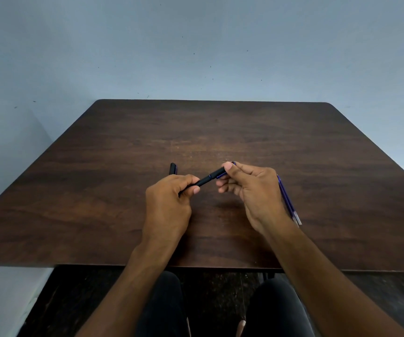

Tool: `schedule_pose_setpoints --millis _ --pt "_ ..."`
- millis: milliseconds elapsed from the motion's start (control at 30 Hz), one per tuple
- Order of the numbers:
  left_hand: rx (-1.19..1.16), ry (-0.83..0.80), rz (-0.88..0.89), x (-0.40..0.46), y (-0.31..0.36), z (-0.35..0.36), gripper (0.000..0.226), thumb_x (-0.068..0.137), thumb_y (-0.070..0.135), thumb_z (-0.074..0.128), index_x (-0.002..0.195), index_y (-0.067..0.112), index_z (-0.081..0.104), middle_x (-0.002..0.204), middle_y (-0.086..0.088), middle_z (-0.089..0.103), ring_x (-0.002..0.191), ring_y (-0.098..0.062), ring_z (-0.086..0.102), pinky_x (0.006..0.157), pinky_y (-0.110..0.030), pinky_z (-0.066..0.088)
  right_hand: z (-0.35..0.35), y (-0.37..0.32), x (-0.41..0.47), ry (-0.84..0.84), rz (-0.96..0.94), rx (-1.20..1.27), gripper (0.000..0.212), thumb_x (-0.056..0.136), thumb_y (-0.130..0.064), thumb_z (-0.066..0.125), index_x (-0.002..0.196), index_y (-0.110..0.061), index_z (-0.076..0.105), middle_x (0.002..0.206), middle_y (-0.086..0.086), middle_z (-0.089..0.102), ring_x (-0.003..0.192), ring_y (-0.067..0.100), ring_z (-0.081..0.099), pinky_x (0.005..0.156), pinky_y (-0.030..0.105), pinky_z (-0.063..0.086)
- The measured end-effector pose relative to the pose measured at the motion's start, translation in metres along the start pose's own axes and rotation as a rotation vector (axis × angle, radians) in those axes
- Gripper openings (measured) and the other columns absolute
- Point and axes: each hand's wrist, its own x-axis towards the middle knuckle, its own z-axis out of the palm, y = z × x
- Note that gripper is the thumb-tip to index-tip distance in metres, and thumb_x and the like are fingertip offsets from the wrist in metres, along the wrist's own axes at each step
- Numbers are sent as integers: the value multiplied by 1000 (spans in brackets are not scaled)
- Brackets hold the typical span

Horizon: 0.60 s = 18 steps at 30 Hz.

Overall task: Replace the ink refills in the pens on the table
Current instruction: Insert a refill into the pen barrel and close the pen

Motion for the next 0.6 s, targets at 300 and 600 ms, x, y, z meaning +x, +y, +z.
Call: schedule_pose_setpoints --millis 300,600 --pt "-12 41 -31 -6 0 2 20 80 1 77 97 11 78 88 9 71 78 15 56 78 2 40 9 4 -4 20 -32 -42 17 96 -10 68 87 1 78 76 18 75 70 31 73 70 42 60" --pt "-177 54 -275 -11 5 -1 12 85 24 75 97 25 78 68 22 69 60 6 66 59 -2 44 20 3 -10 -90 46 -53 14 90 -11 75 95 2 78 79 17 77 71 26 71 71 35 61"
